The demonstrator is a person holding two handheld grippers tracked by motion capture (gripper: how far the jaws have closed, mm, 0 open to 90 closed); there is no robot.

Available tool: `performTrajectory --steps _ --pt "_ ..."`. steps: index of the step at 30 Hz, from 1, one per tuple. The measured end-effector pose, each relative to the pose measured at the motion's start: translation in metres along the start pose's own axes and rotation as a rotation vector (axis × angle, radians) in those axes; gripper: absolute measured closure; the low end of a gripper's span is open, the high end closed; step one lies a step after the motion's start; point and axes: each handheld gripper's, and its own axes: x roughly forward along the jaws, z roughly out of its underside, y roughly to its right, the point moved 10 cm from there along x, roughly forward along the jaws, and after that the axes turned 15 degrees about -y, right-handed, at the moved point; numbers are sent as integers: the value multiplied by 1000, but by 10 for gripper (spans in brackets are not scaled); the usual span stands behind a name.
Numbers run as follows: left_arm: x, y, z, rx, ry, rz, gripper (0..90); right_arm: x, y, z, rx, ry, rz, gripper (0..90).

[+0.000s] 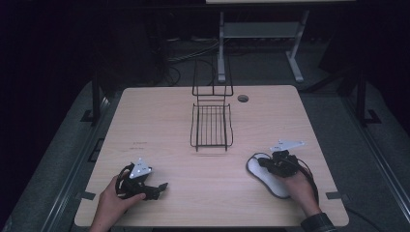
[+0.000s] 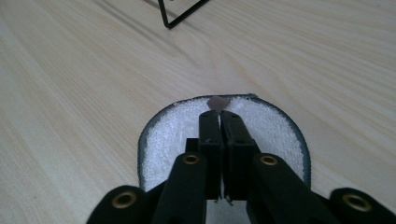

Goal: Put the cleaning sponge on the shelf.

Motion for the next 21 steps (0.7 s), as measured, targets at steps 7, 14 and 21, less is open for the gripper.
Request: performTrajectory --steps 7,14,21 --pt "0 0 0 -4 1 2 124 -13 -1 -1 -4 25 10 612" --pt "0 0 0 -3 -1 1 124 -24 4 7 19 34 -14 377" --pt "0 0 0 1 -2 0 124 -30 17 22 28 12 8 184"
